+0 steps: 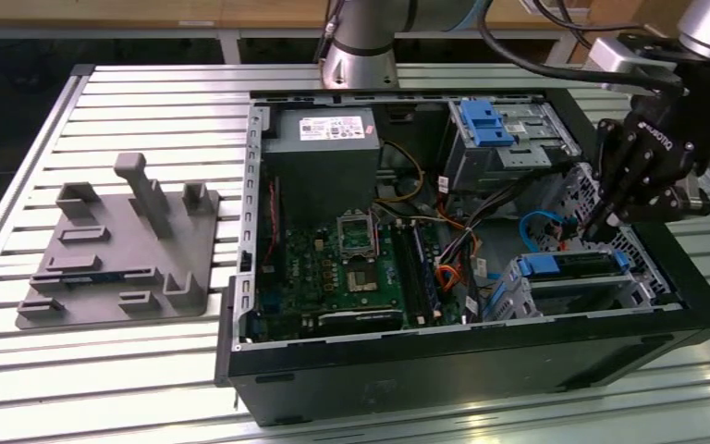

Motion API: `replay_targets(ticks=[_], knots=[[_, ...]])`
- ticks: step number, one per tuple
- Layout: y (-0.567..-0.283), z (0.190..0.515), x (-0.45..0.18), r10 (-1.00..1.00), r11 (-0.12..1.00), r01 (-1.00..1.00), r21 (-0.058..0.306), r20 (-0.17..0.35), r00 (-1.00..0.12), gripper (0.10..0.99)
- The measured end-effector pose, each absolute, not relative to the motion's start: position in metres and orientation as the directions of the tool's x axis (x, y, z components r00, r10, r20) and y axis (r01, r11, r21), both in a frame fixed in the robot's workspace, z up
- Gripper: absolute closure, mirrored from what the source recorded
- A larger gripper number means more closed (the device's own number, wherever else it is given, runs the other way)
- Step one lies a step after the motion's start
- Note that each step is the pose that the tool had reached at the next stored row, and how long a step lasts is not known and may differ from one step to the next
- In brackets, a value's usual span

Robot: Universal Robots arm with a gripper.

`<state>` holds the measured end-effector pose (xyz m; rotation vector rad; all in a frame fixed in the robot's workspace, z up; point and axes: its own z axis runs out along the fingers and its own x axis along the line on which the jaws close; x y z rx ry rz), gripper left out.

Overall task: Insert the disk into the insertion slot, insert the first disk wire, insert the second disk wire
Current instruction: 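Insert the first disk wire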

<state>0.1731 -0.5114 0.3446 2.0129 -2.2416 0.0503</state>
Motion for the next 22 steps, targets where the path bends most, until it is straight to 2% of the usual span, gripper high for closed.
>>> replay_targets(ticks=[8,13,17,22], knots=[[-0.515,0.3438,0.1711,-0.993,0.091,-0.995,0.041,0.079,-0.087,0.922],[-0.5151,0.3437,0.1696,-0.994,0.085,-0.996,0.04,0.076,-0.082,0.922],[-0.5154,0.3432,0.1695,-0.996,0.075,-0.996,0.041,0.047,-0.073,0.922],[-0.5161,0.3431,0.1695,-0.997,0.071,-0.997,0.041,0.041,-0.069,0.922]])
